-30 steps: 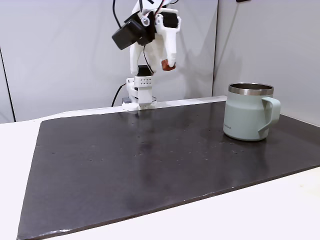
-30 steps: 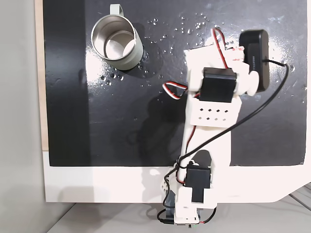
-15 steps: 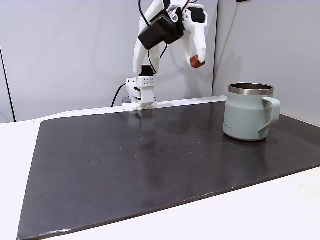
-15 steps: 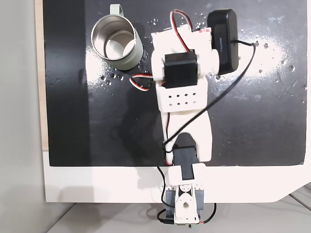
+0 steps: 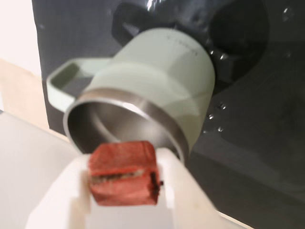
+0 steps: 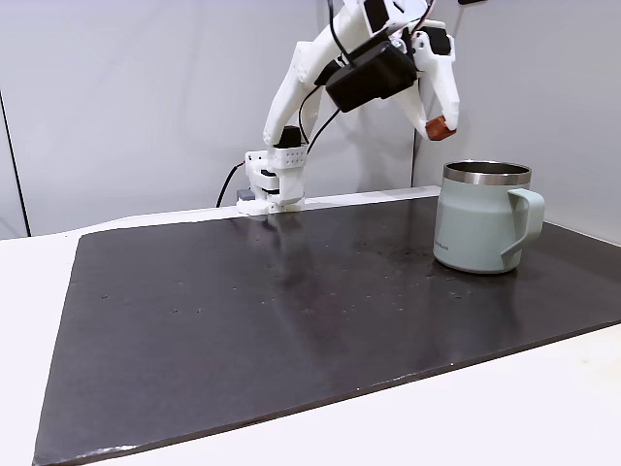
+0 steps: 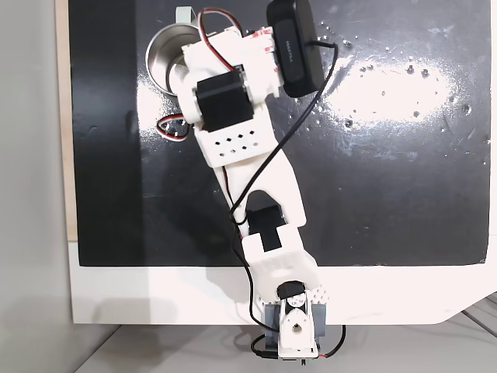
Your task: Grasp a cube and put it in the cup.
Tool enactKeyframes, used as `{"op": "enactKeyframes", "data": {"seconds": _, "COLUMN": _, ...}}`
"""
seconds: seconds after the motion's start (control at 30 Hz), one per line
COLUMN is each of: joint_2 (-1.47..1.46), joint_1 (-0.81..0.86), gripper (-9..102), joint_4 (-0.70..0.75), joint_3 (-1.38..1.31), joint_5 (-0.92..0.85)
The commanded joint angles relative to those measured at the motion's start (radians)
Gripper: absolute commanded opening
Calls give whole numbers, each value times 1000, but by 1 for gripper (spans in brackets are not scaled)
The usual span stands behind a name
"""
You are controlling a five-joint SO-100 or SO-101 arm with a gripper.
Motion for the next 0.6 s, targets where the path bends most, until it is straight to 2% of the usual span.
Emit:
{"op": "enactKeyframes", "data": {"seconds": 0.0, "joint_2": -12, "joint_1": -44, "gripper": 5, "joint_4": 0, "joint_3": -97, "joint_5": 5}}
{"op": "enactKeyframes", "data": {"seconds": 0.47, "joint_2": -77, "joint_1": -106, "gripper": 5, "joint_4": -20, "joint_3": -172, "joint_5": 5}}
{"op": "enactKeyframes", "data": {"seconds": 0.57, "joint_2": -77, "joint_1": -95, "gripper": 14, "joint_4": -18, "joint_3": -178, "joint_5": 29}}
